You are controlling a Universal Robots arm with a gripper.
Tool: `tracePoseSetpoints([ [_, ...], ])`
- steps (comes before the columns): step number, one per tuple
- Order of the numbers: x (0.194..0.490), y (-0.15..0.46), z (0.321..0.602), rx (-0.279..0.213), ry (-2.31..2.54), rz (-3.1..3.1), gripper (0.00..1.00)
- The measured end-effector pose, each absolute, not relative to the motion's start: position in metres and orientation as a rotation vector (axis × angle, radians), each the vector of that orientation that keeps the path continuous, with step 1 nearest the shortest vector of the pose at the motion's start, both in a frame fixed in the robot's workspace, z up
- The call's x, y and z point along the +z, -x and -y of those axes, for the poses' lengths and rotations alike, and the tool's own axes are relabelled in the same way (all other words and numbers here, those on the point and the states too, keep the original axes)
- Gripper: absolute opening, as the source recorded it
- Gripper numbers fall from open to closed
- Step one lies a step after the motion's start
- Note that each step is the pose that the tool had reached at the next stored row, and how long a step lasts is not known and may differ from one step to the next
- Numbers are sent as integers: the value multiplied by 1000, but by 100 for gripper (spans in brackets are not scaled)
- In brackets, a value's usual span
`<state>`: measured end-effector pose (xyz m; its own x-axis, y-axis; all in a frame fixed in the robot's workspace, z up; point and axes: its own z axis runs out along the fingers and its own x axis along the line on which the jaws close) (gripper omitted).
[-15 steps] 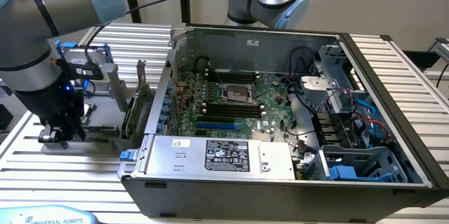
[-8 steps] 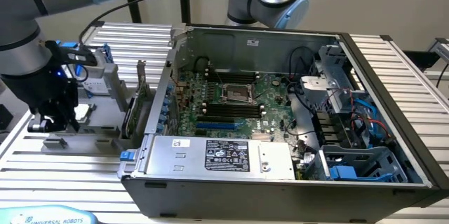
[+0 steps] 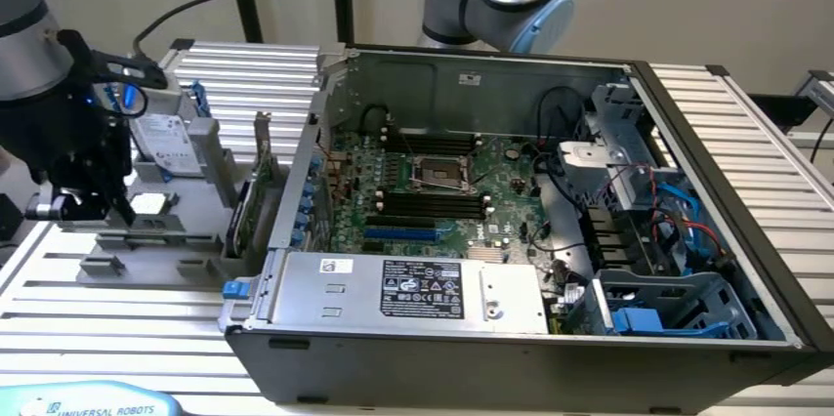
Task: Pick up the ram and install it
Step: 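Pick up the ram and move it above insertion slot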
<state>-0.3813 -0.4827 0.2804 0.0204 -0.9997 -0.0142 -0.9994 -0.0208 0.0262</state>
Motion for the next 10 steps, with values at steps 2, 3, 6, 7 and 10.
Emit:
tracePoseSetpoints([
  [2,290,380,482,-45,-2238,2192,14],
  [3,294,379,482,-45,-2237,2192,14],
  [6,308,374,481,-45,-2238,2192,14],
  [7,312,373,481,-45,-2238,2192,14],
  [10,326,366,480,-45,-2237,2192,14],
])
